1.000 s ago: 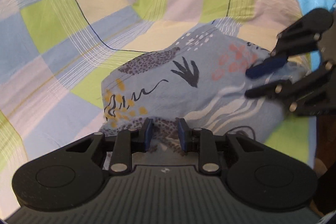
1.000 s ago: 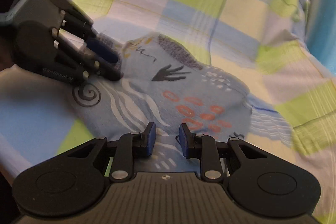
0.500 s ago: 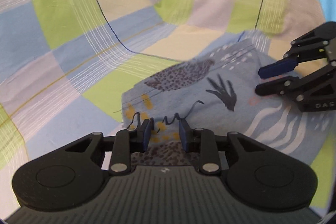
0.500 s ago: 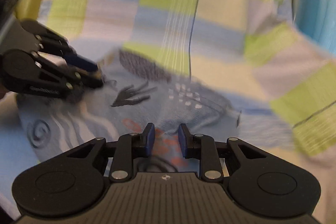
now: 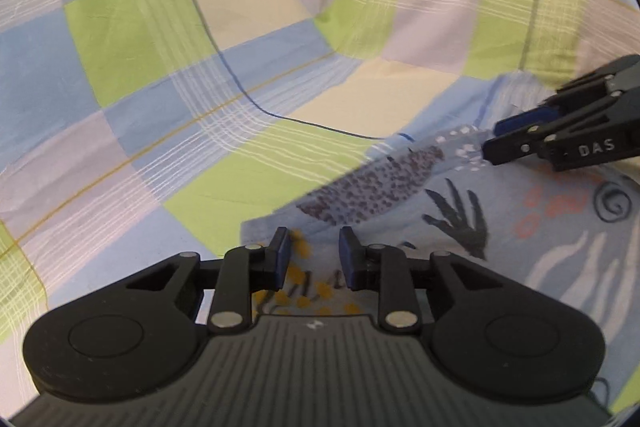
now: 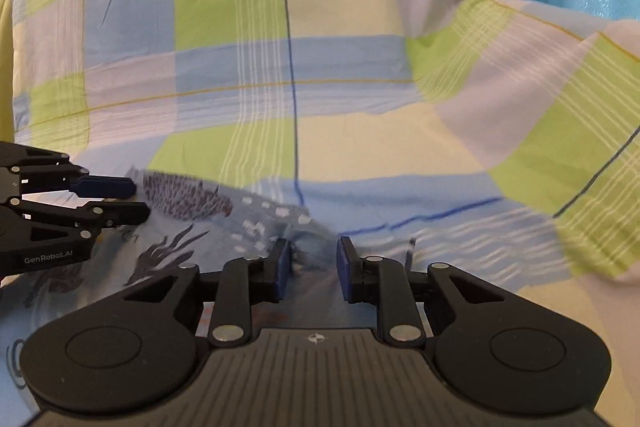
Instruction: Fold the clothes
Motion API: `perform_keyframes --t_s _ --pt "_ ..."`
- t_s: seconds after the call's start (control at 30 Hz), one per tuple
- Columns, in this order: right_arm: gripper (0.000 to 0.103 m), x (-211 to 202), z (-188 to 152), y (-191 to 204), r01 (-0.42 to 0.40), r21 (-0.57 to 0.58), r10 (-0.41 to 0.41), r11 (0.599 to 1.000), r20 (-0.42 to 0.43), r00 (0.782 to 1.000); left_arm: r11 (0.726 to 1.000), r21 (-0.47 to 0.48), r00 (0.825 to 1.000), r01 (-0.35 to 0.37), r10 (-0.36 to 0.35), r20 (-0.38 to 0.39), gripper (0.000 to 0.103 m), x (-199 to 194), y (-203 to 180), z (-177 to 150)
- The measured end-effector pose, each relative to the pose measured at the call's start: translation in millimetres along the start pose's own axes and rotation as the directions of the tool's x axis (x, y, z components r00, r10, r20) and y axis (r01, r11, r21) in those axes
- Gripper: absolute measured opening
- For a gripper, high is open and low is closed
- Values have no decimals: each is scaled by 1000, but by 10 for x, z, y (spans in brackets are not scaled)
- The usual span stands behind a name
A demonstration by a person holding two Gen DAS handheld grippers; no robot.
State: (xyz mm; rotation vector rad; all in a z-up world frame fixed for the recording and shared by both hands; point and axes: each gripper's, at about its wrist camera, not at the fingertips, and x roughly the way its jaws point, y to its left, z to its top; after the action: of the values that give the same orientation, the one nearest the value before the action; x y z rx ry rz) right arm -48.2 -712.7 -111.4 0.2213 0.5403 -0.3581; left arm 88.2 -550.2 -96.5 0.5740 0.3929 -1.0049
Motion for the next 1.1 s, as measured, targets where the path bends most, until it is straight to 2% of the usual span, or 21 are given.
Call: perform_keyframes --t_s 0.03,0.1,0.17,0.23,0.27,0.33,0.4,0.53,0.6,0.67,0.73,0.83,1.0,1.1 --pt "32 12 12 -39 -3 12 3 1000 2 1000 1000 -22 1000 -12 12 -7 24 37 66 4" --pt "35 -2 2 -74 5 38 -6 999 11 1000 997 -71 1000 3 -3 -12 25 87 183 -19" --pt "32 -56 -4 -74 23 55 -25 998 29 999 996 -94 1000 -5 5 -5 23 46 234 -21" --pt "23 -210 65 14 45 28 -47 999 81 996 998 -38 998 -58 58 22 21 -85 190 36" --pt "24 -265 100 56 36 17 -38 999 106 994 997 -28 997 -65 66 43 21 -157 177 73" --pt "24 -307 150 158 4 -2 -4 1000 128 992 998 -70 998 -3 8 70 21 -207 179 144" --pt "24 -197 142 276 -44 -23 46 999 94 995 993 -102 995 65 -57 84 21 -197 161 199" --pt "23 93 60 443 -68 -95 69 993 5 998 997 -25 998 66 -66 23 22 44 -23 146" --pt "16 127 33 424 -43 -105 45 994 10 999 998 -24 998 56 -55 35 26 73 5 100" --pt "14 96 24 326 -6 -66 8 998 33 999 998 -61 999 30 -28 26 26 75 120 80" --pt "19 61 12 194 25 -6 -25 1000 46 999 995 -94 1000 -16 17 4 25 85 230 33" --pt "24 95 -59 23 22 56 -22 998 9 1000 993 -113 999 -29 26 -34 22 129 318 -46" --pt "27 -45 -66 9 148 -1 -148 989 2 989 995 -92 998 -45 40 -53 22 86 305 -52" --pt "27 -275 -33 97 145 -39 -144 989 38 989 996 -58 996 -62 58 -65 22 24 276 -26"
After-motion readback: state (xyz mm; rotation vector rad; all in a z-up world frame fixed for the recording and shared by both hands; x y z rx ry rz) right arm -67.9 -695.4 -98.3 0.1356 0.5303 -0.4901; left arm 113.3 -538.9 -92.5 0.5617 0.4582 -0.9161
